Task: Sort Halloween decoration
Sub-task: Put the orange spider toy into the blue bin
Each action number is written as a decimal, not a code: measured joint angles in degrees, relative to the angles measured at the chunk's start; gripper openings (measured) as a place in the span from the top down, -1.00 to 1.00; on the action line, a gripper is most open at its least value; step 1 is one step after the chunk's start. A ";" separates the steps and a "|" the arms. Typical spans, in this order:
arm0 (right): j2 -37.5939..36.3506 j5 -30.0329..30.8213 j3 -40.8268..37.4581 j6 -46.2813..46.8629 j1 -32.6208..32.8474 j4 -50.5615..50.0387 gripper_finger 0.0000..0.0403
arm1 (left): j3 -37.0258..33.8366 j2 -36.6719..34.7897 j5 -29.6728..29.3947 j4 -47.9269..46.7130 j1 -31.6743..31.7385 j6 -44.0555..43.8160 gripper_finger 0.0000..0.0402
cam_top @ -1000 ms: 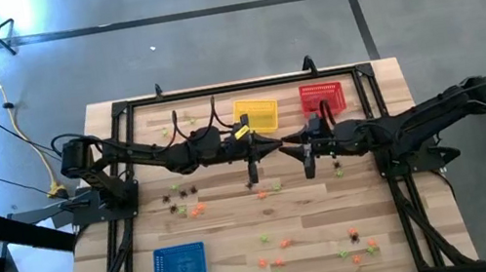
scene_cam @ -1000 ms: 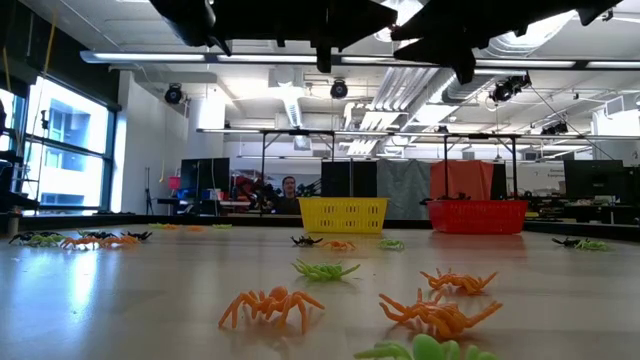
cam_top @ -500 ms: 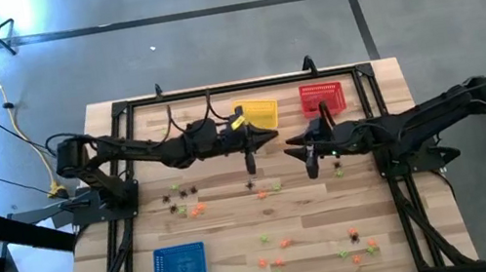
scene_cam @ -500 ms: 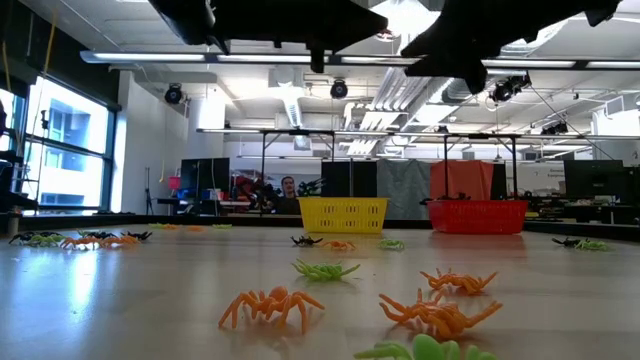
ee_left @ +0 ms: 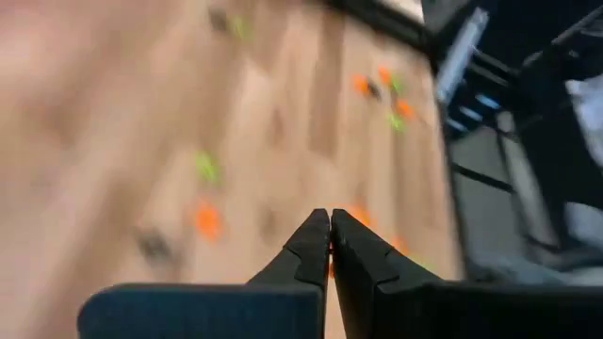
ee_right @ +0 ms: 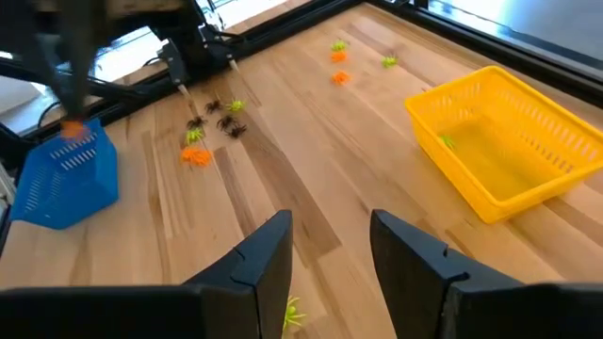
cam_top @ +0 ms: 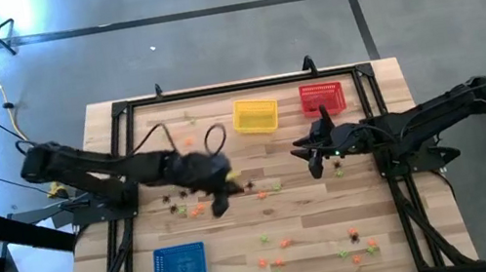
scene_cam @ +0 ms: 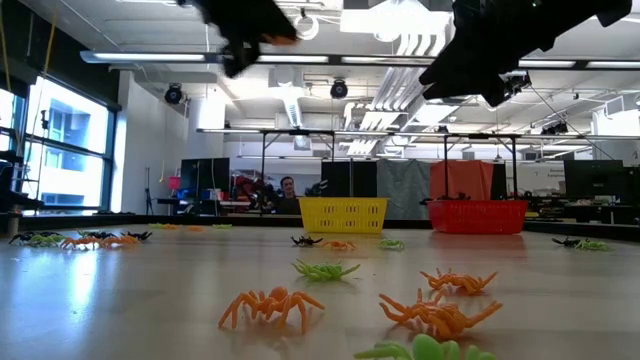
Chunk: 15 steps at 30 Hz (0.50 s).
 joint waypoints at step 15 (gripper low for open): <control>0.00 -0.01 0.00 6.31 0.00 -1.99 0.32 | -0.05 -1.05 0.18 -30.25 -26.91 -51.66 1.00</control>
